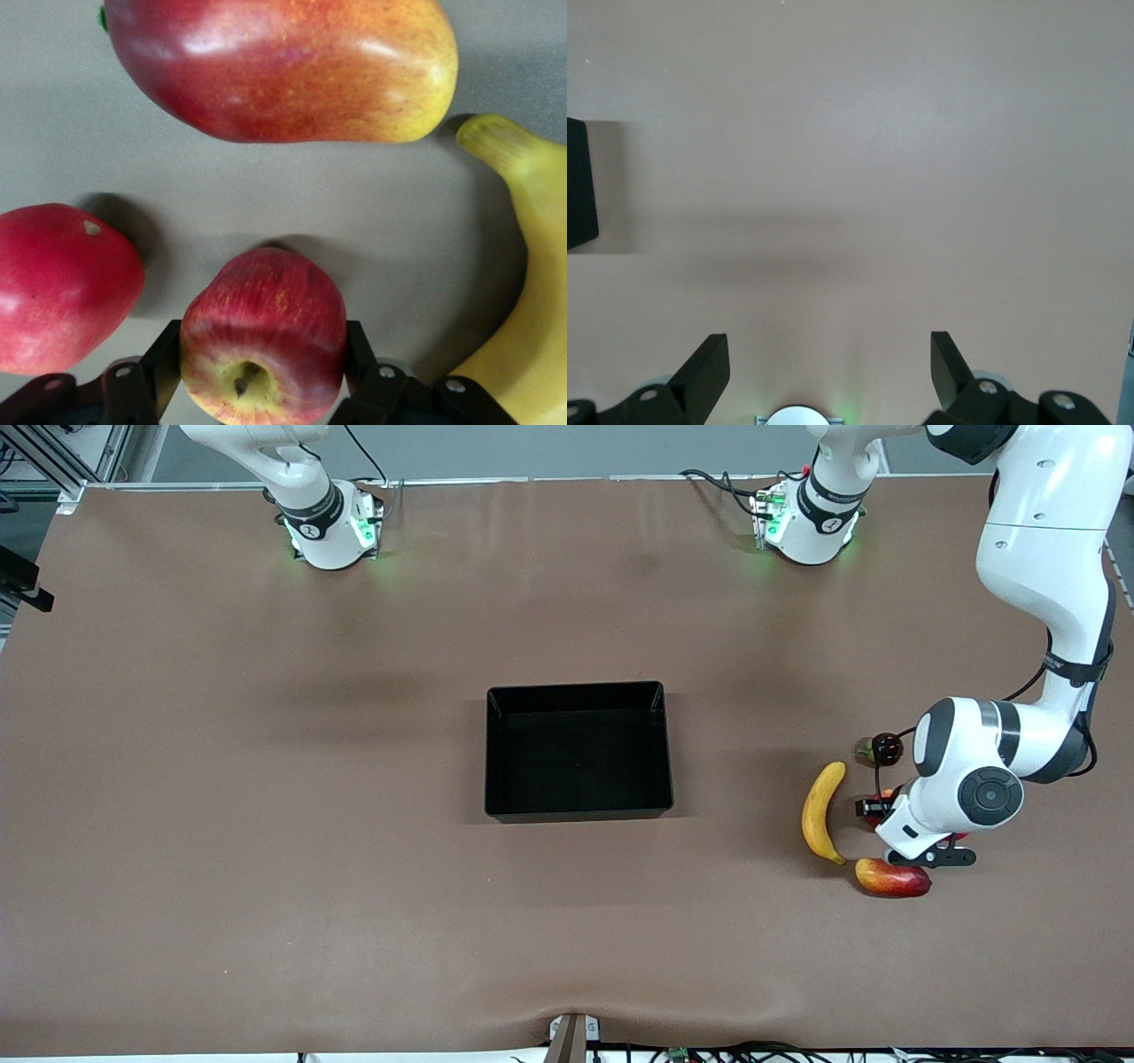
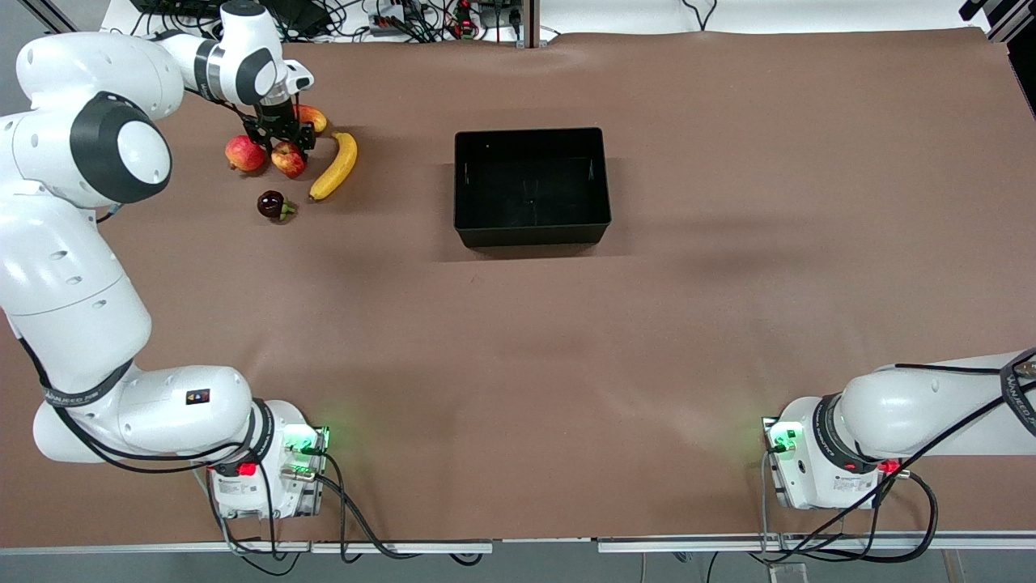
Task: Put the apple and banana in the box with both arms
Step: 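Lift the red apple and carry it toward the box with the left gripper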
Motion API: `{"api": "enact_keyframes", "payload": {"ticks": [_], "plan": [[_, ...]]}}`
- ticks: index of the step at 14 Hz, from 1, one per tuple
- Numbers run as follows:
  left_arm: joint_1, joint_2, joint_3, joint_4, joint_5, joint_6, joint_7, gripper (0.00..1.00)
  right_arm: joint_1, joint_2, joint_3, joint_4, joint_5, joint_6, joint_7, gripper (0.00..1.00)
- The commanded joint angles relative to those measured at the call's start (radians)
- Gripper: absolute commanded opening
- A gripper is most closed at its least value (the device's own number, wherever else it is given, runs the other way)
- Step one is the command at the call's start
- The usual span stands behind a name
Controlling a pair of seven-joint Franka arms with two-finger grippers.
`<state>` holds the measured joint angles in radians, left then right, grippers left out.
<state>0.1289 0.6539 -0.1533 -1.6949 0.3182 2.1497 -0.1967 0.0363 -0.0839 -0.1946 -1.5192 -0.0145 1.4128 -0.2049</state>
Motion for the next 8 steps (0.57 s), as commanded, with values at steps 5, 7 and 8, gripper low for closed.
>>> {"api": "enact_keyframes", "payload": {"ticks": [5, 7, 8], "plan": [[-0.005, -0.135, -0.080, 0.020, -0.037, -0.149, -0.023, 0.00, -0.013, 0.018, -0.006, 0.034, 0.071, -0.028, -0.020, 1.00], [-0.008, -0.215, -0.133, 0.029, -0.086, -0.249, -0.056, 0.00, -0.009, 0.016, -0.003, 0.036, 0.051, -0.028, -0.021, 1.00], [-0.008, -0.240, -0.172, 0.038, -0.094, -0.278, -0.105, 0.00, -0.009, 0.016, -0.002, 0.036, 0.036, -0.029, -0.021, 1.00]]}}
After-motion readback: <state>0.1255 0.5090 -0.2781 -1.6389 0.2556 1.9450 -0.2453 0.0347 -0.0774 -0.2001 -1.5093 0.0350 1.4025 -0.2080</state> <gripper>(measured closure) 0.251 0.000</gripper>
